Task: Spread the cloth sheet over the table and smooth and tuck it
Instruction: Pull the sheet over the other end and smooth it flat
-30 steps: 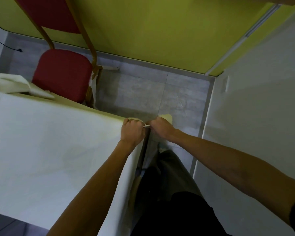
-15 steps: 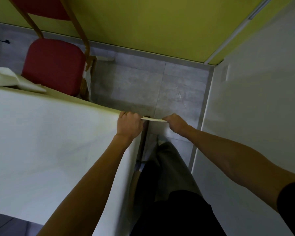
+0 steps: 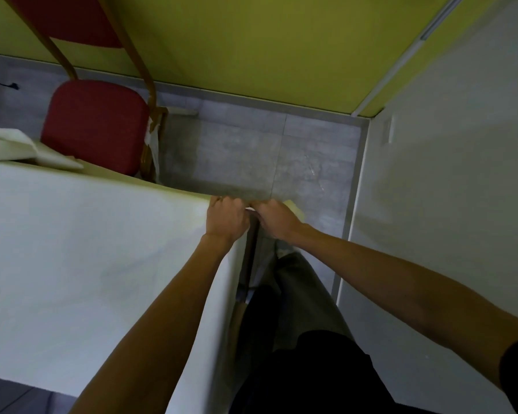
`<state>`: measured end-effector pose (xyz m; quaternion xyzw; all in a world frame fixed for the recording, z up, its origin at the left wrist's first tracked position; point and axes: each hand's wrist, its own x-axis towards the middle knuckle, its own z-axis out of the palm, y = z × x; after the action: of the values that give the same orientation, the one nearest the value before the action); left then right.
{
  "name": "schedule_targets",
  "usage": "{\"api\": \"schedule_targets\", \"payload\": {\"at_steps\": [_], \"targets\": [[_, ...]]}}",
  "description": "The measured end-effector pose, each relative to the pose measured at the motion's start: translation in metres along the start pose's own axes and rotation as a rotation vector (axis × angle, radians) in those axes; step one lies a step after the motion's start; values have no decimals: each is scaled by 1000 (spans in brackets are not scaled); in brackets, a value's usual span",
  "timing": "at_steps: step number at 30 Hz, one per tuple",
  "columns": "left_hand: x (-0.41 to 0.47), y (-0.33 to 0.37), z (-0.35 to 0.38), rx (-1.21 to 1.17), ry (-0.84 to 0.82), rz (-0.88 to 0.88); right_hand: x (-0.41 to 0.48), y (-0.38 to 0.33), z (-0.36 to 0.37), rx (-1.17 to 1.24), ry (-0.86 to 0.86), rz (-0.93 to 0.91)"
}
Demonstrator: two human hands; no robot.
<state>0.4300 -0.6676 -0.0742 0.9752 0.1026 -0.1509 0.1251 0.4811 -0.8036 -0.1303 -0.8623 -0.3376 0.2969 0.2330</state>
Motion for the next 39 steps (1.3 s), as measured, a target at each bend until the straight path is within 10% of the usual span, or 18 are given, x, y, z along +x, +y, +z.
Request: {"api": "schedule_targets", "payload": {"at_steps": [22,28,39], "targets": [[-3,-6,9,5,12,-10,-39,11,47,193,-246,316],[-4,-7,12,51,2,16,-33,-31,38,467,118,257],[-23,-2,15,137,63,-213,-30,-62,48,619,0,302]]}}
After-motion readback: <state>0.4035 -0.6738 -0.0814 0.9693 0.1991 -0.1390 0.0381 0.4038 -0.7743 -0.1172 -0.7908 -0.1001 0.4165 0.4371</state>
